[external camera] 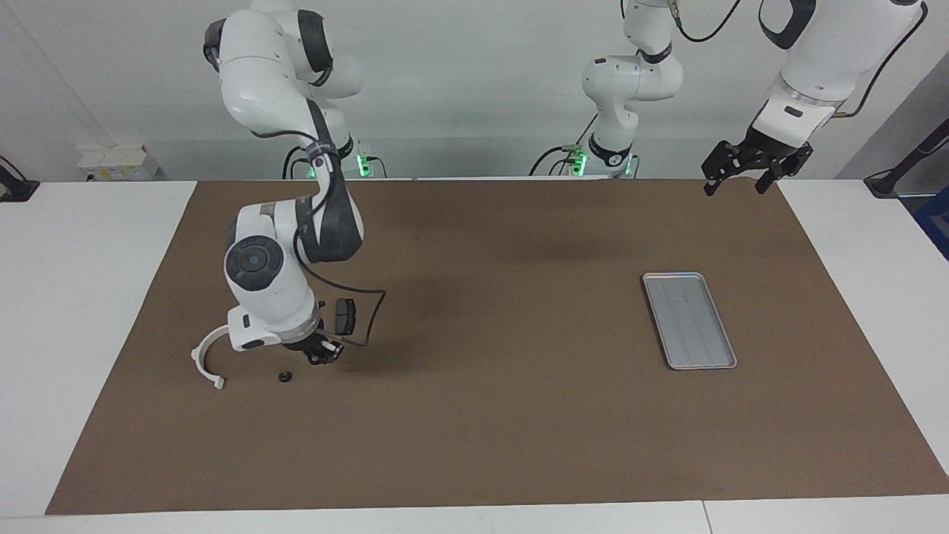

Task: Pick bearing gear from pile to tray
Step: 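Carry the black gear mid-table and release it with the right gripper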

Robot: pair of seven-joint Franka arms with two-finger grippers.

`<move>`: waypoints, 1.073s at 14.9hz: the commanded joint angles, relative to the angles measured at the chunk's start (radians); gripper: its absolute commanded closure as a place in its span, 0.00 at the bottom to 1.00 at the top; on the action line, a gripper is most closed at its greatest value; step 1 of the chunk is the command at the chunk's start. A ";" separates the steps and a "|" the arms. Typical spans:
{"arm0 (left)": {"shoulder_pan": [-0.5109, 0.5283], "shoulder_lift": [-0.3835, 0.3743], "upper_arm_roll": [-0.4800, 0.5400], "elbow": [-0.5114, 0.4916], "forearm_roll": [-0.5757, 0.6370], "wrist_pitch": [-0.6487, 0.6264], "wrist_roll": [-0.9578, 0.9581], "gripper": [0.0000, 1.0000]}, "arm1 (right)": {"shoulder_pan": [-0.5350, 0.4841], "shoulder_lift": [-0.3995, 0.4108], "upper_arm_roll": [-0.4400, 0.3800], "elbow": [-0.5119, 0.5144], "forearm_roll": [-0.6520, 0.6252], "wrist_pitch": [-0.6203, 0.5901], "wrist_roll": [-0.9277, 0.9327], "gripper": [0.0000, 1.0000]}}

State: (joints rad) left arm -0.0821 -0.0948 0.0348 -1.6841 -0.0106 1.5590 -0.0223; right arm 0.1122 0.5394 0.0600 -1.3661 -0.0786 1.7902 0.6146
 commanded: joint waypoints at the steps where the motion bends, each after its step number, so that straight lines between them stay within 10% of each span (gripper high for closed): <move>1: -0.016 -0.043 0.010 -0.055 -0.008 0.016 -0.010 0.00 | 0.070 -0.084 0.006 0.018 0.006 -0.130 -0.001 1.00; 6: -0.013 -0.048 0.011 -0.078 -0.009 0.082 -0.008 0.00 | 0.317 -0.139 0.006 0.035 0.062 -0.175 0.499 1.00; 16: 0.004 -0.068 0.013 -0.164 -0.009 0.205 -0.013 0.00 | 0.565 -0.096 0.001 -0.208 0.070 0.245 0.862 1.00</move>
State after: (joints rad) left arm -0.0837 -0.1225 0.0476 -1.7904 -0.0107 1.7280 -0.0256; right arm 0.6473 0.4177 0.0693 -1.5366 0.0030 1.9779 1.4407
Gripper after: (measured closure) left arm 0.000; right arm 0.648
